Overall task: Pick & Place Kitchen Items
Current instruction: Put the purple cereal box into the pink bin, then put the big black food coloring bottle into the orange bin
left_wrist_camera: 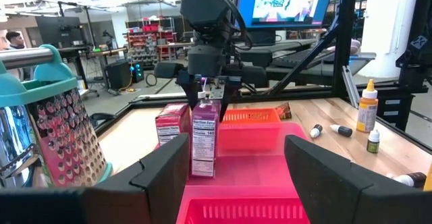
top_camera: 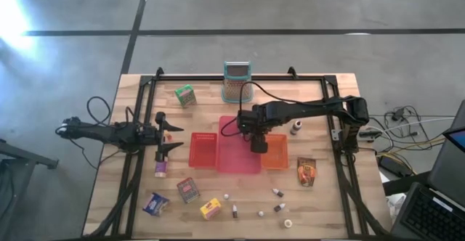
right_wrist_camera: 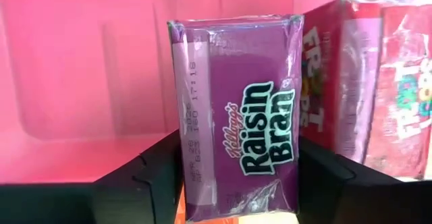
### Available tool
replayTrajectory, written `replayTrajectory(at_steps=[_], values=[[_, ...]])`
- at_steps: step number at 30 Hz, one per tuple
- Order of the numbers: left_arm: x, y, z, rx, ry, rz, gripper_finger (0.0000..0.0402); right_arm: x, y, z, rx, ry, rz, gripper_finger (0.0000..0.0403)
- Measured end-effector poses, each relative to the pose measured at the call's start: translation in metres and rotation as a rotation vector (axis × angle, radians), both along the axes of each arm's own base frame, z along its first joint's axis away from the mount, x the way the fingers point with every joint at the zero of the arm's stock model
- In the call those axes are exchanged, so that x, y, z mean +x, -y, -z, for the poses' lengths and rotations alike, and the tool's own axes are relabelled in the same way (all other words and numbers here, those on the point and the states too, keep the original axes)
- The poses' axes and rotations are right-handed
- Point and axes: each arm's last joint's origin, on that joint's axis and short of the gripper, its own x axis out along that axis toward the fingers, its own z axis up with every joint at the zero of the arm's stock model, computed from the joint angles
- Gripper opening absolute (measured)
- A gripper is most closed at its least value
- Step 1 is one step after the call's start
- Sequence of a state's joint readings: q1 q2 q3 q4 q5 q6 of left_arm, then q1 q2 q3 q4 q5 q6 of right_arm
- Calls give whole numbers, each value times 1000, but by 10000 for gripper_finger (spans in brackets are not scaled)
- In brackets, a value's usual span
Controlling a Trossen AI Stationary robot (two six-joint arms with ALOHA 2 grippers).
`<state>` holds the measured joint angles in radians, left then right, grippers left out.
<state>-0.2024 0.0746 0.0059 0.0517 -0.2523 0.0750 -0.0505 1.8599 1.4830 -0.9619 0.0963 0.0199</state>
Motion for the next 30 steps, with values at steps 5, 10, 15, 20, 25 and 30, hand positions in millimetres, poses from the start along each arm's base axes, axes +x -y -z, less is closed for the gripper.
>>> replayTrajectory(at_steps=[5,10,15,20,25,30], values=[[0,0,0,0,0,0,248,-4,0,-5,1,-2,3,227],[0,0,0,0,0,0,248,-11,-3,-22,-1,38,1,226],[0,0,0,0,0,0,248,-24,-6,-47,-1,109,18,218],[0,0,0,0,0,0,248,-44,-12,-76,8,189,36,205],[0,0,0,0,-1,0,248,-65,-12,-102,13,265,52,184],[0,0,0,0,-1,0,248,-87,-13,-120,13,323,51,159]])
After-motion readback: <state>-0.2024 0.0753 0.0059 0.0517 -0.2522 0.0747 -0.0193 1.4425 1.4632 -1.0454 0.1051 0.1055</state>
